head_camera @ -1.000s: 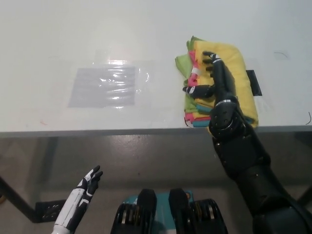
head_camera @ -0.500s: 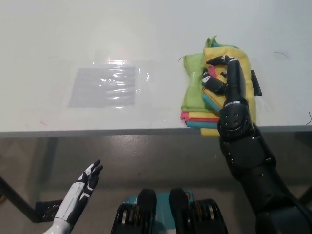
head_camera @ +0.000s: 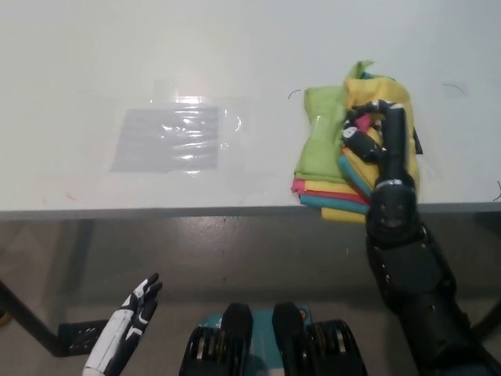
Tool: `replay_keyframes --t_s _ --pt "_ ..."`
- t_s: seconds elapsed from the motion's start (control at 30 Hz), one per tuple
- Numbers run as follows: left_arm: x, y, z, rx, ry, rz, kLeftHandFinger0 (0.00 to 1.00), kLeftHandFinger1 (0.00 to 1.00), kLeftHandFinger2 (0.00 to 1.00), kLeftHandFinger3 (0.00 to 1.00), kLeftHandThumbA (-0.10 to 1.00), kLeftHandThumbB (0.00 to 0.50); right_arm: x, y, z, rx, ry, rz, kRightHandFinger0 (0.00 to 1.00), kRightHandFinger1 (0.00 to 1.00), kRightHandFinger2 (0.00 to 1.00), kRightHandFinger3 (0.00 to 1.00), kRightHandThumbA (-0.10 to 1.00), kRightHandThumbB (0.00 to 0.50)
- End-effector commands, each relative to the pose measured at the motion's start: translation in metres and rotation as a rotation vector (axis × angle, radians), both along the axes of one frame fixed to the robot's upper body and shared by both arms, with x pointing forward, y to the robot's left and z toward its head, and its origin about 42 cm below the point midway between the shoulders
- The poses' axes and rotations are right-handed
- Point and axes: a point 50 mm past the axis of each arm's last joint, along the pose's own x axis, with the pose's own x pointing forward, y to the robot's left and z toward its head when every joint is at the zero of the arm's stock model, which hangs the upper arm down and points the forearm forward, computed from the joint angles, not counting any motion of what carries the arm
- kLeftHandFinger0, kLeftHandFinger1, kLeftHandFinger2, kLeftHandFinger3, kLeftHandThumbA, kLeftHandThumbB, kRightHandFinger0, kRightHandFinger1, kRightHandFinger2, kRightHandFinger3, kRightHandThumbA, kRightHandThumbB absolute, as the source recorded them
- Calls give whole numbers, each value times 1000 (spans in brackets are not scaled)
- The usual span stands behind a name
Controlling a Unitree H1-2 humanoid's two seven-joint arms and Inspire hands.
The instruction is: A stack of folded microfibre clothes with a single fold is kept infront of the robot. the robot uses its right hand to grab one end of the clothes and pulla it away from the other end to unfold
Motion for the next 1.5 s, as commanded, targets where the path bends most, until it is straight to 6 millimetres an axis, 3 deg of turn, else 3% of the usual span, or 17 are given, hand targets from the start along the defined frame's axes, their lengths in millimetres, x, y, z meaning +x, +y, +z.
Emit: replay_keyframes --t_s 0.0,0.07,0.13,0.2,0.43,0.53,0.57,0.6,0.63,0.67,0.7,0.8,0.87,1.0,1.13,1.43,1.47 --pt "7 2 11 5 -45 -19 1000 1000 1000 1000 1000 296 1 -22 41 184 -220 -28 0 161 476 168 470 17" --pt "7 2 10 17 -49 -15 1000 1000 1000 1000 1000 281 -4 -39 54 294 -273 -47 0 150 486 270 507 37" --pt "10 2 12 34 -56 -13 1000 1000 1000 1000 1000 274 -7 -60 70 346 -349 -70 5 201 522 493 562 24" --pt "9 1 12 20 -51 -11 1000 1000 1000 1000 1000 283 -14 -79 78 401 -409 -96 0 223 565 547 496 2" --pt "5 3 10 48 -49 -8 1000 1000 1000 1000 1000 271 -41 -128 95 448 -540 -182 0 160 537 626 446 0" --pt "5 4 7 39 -47 -2 1000 1000 1000 1000 1000 281 -48 -139 98 361 -546 -223 1 161 524 663 586 0" --pt "5 5 7 39 -47 -1 1000 1000 1000 1000 1000 281 -48 -138 98 361 -545 -222 0 136 488 615 600 0" --pt "3 6 6 44 -44 -2 1000 1000 1000 1000 1000 272 -55 -140 100 289 -526 -227 375 618 981 1000 642 6" --pt "3 6 5 44 -42 -2 1000 1000 1000 1000 1000 271 -57 -139 101 267 -517 -218 470 670 965 1000 666 9" --pt "2 7 5 48 -43 1 1000 1000 1000 1000 1000 263 -60 -137 103 257 -504 -194 569 763 981 1000 680 73" --pt "-1 7 4 53 -36 6 1000 1000 1000 1000 1000 271 -66 -137 107 294 -499 -98 1000 1000 1000 1000 770 100" --pt "-2 7 3 55 -32 13 1000 1000 1000 1000 1000 281 -81 -132 124 259 -532 79 1000 1000 1000 1000 969 126" --pt "-3 8 3 53 -29 20 1000 1000 1000 1000 1000 282 -86 -128 131 272 -542 121 1000 1000 1000 1000 981 206" --pt "-2 8 2 55 -33 23 1000 1000 1000 1000 1000 284 -102 -123 147 194 -571 154 1000 1000 1000 1000 1000 289" --pt "-3 9 3 44 -25 27 1000 1000 1000 1000 1000 280 -116 -118 159 135 -612 152 1000 1000 1000 1000 1000 305" --pt "-2 8 6 52 -30 16 1000 1000 1000 1000 1000 288 -151 -105 169 71 -697 157 1000 1000 1000 1000 1000 257" --pt "1 8 8 30 -34 19 1000 1000 1000 1000 1000 295 -168 -93 165 25 -718 202 1000 1000 1000 1000 1000 289"
